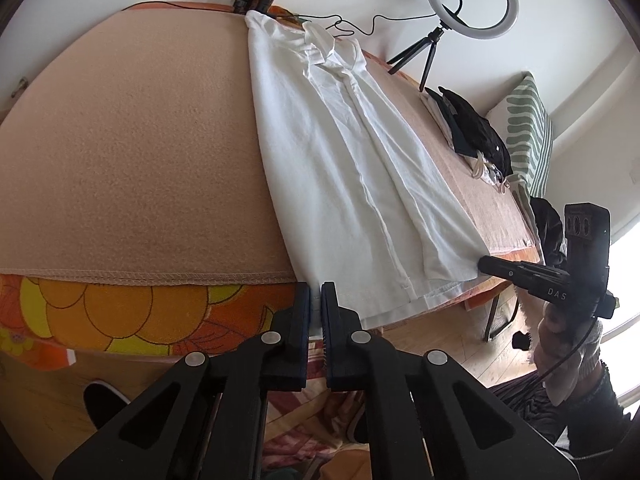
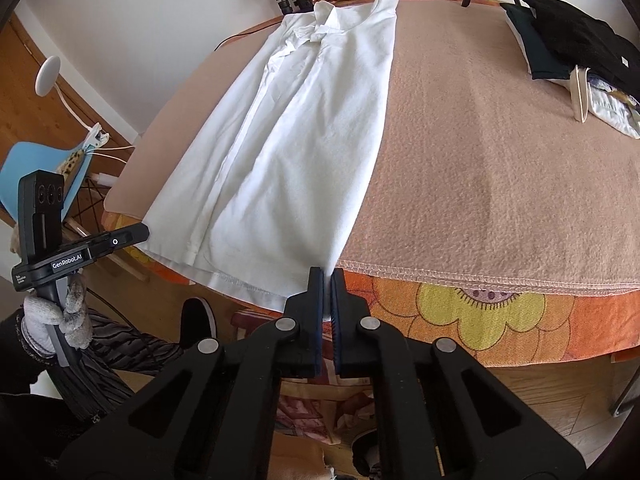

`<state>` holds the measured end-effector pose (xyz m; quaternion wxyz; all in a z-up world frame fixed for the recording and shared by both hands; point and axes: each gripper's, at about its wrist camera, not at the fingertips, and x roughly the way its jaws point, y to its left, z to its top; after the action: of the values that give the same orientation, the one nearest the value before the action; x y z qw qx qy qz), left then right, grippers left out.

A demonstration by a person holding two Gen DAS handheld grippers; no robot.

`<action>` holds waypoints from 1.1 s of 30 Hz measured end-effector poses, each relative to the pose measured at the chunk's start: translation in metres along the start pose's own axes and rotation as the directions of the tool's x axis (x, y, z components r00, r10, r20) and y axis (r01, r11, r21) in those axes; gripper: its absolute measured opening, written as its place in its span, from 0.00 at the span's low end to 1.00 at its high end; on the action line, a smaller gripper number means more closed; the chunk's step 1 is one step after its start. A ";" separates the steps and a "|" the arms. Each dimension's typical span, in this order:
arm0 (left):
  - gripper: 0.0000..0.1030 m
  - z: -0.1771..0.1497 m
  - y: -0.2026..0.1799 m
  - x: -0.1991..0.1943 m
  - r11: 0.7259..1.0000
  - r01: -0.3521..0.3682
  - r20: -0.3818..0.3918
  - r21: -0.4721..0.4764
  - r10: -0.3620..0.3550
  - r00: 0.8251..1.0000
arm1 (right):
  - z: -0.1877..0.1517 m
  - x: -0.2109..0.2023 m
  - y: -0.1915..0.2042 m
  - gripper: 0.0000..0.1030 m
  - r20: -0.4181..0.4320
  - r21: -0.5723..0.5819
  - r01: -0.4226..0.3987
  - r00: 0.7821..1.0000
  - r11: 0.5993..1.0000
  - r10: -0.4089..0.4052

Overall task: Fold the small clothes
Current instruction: 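Lift the hem with both grippers and fold it up toward the collar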

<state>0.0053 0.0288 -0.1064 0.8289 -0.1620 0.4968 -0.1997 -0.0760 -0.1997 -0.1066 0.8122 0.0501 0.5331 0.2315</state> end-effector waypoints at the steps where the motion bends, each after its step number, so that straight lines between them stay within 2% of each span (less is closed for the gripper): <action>1: 0.04 0.000 0.001 0.001 1.000 0.002 -0.006 -0.002 -0.002 1.000 | 0.000 0.002 0.001 0.04 -0.010 -0.006 -0.005 1.000 1.000 0.005; 3: 0.04 0.000 0.002 0.002 1.000 0.005 -0.009 -0.011 -0.005 1.000 | 0.000 0.004 0.000 0.05 -0.017 -0.001 -0.008 1.000 1.000 0.008; 6: 0.15 0.001 0.004 0.002 0.999 0.012 -0.029 -0.037 -0.013 0.999 | 0.003 0.005 -0.007 0.10 -0.025 0.032 -0.030 0.999 0.999 0.031; 9: 0.16 -0.001 0.005 0.003 0.999 0.015 -0.039 -0.045 -0.016 0.999 | 0.004 0.008 -0.015 0.14 -0.036 0.058 -0.040 0.998 0.998 0.042; 11: 0.16 -0.002 0.004 0.006 0.999 0.023 -0.054 -0.044 -0.025 0.998 | 0.004 0.011 -0.019 0.14 -0.048 0.077 -0.073 0.996 0.994 0.077; 15: 0.15 -0.001 0.005 0.009 0.998 0.037 -0.059 -0.052 -0.040 0.997 | 0.003 0.017 -0.020 0.14 -0.066 0.074 -0.078 0.994 0.994 0.083; 17: 0.06 0.000 0.005 0.009 0.998 0.046 -0.057 -0.050 -0.048 0.997 | 0.003 0.019 -0.020 0.14 -0.066 0.071 -0.093 0.993 0.993 0.097; 20: 0.04 0.001 0.005 0.007 0.995 0.080 -0.049 -0.065 -0.083 0.995 | 0.003 0.019 -0.021 0.07 -0.063 0.091 -0.126 0.989 0.988 0.132; 27: 0.04 0.014 0.005 -0.007 0.989 0.126 0.007 -0.082 -0.126 0.992 | 0.011 0.005 -0.036 0.05 0.019 0.200 -0.270 0.962 0.942 0.272; 33: 0.04 0.038 0.003 -0.011 0.992 0.110 0.052 -0.068 -0.106 0.993 | 0.034 -0.003 -0.037 0.05 0.076 0.224 -0.305 0.952 0.926 0.296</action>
<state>0.0350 0.0392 -0.0821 0.8224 -0.2225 0.4739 -0.2227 -0.0348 -0.2282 -0.1020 0.7663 0.2307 0.5259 0.2881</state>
